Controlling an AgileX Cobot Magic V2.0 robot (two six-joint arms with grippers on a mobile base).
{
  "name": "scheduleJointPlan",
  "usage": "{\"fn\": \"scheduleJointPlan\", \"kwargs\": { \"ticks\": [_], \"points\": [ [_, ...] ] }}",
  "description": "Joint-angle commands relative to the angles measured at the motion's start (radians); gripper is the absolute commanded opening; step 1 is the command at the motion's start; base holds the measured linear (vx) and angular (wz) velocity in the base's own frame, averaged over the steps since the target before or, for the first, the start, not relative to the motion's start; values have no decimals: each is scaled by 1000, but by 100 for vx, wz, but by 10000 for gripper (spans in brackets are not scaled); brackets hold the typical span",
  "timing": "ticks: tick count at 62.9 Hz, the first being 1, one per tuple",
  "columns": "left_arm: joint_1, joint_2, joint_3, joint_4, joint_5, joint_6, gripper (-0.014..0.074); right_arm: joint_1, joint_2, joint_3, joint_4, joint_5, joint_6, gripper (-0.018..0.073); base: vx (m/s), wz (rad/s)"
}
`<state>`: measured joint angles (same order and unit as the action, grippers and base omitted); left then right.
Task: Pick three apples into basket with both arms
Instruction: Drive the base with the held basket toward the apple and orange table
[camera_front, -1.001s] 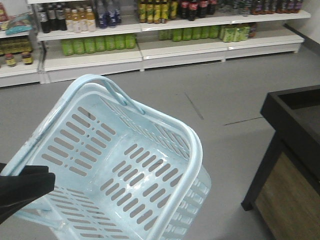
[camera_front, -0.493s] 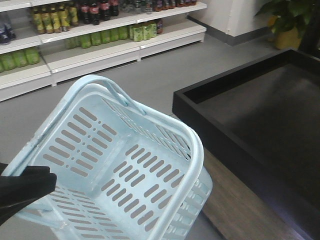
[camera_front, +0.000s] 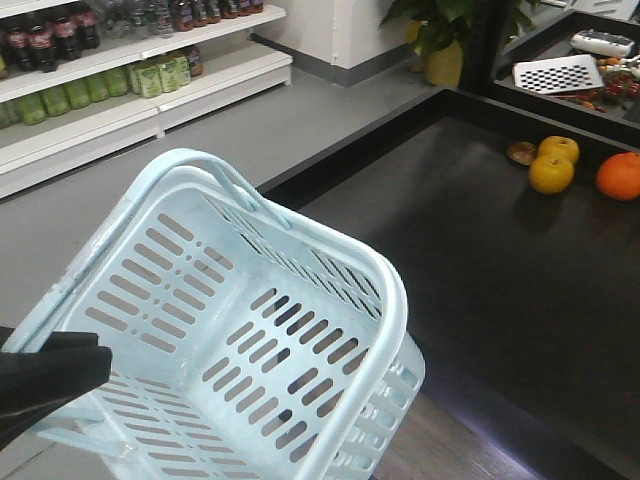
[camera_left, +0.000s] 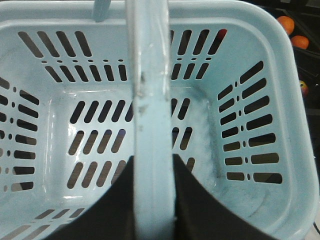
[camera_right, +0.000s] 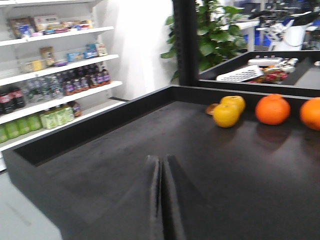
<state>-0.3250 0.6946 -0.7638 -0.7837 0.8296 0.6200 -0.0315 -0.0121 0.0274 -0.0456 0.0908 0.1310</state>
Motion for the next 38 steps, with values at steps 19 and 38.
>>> {"fn": "scheduleJointPlan", "kwargs": {
  "ticks": [19,38],
  "points": [
    [-3,-5,-26,-66,-71,-7,-6,-7,-13,13,-10,-78,-5,-4,10,-41],
    [-30,-5,-26,-66,-72,-7,-6,-7,-13,13,-10,-78,-5,-4,9,-36]
  ]
}}
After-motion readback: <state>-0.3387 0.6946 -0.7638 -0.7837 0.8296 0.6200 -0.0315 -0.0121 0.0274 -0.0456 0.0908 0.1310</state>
